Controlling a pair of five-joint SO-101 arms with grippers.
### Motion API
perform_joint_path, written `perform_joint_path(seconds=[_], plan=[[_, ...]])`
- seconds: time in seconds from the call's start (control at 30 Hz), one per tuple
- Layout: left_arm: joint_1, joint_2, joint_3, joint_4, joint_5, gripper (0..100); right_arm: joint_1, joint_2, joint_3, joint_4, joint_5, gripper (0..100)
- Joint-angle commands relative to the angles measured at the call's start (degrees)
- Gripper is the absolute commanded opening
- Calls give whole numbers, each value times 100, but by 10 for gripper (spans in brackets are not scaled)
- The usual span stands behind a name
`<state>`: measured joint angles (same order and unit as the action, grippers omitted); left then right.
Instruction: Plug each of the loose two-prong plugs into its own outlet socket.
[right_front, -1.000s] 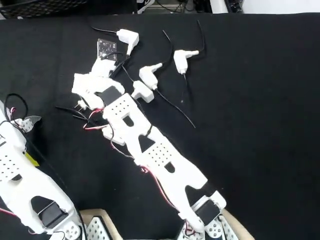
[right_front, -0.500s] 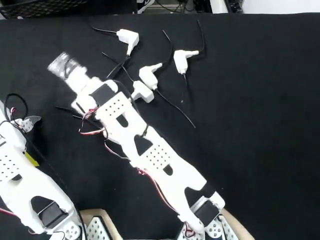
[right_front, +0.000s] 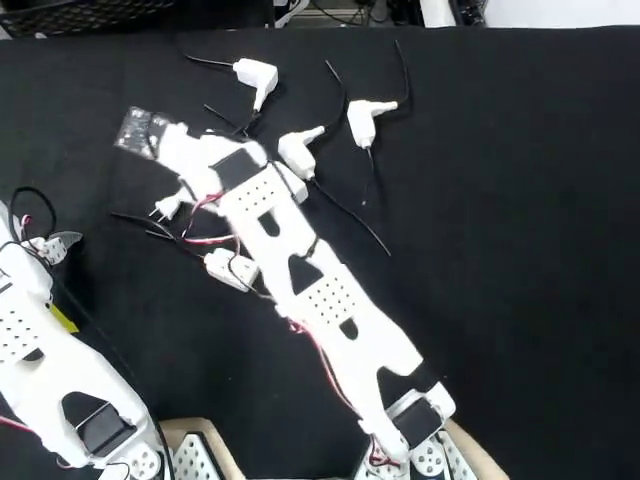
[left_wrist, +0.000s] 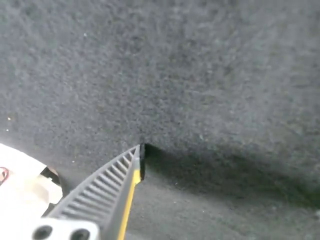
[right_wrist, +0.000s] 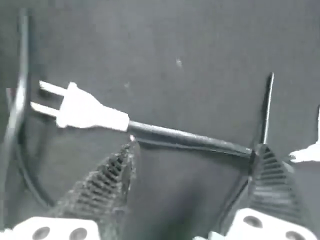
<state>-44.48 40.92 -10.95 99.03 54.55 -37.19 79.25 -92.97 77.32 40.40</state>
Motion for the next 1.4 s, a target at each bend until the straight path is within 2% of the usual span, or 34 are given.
perform_joint_path(seconds=[0.0,0.13,0.3,0.47,0.6,0.77,0.97,1.03,1.13,1.17,1.37], plan=[[-92,-26,154,88,9,623,-35,-127,-180,-97,958,345],[-92,-26,154,88,9,623,-246,-110,-180,-176,1837,344],[-119,-26,154,88,9,623,-545,-110,-163,-211,2409,344],[-119,-26,154,88,9,623,-905,-66,-110,-229,2488,343],[-127,-26,154,88,9,623,-1002,400,-40,-642,2479,343],[-136,-26,154,88,9,623,-800,1042,-101,-826,2479,342],[-163,-26,154,88,9,623,-396,1007,-57,-800,2479,335],[-163,-26,154,88,9,623,-229,1015,-40,-677,2479,273],[-154,-26,154,88,18,623,-35,1015,-40,-290,2479,108],[-154,-26,154,88,18,623,35,1015,-40,-158,2497,89],[-127,-26,154,88,35,623,554,998,-92,835,2716,126]])
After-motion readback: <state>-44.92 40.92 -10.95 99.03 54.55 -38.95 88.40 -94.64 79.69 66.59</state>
